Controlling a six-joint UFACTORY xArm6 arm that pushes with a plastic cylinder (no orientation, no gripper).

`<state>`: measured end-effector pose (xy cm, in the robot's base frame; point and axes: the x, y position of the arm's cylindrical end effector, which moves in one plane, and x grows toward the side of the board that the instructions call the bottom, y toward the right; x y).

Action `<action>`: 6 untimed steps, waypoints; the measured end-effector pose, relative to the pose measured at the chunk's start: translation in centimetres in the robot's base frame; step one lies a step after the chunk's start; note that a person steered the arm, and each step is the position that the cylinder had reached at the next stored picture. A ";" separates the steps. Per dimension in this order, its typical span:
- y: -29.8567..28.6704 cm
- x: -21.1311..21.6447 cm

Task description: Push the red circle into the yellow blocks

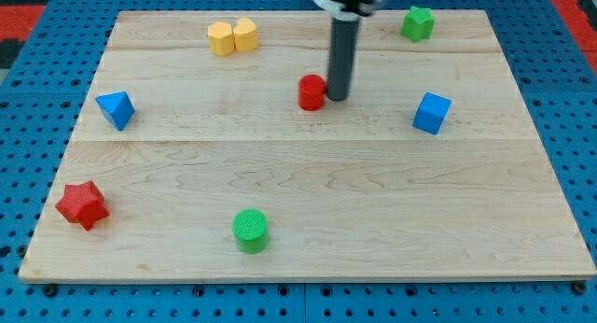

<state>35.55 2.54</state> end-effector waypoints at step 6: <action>-9.5 -1.1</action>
<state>34.49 -6.94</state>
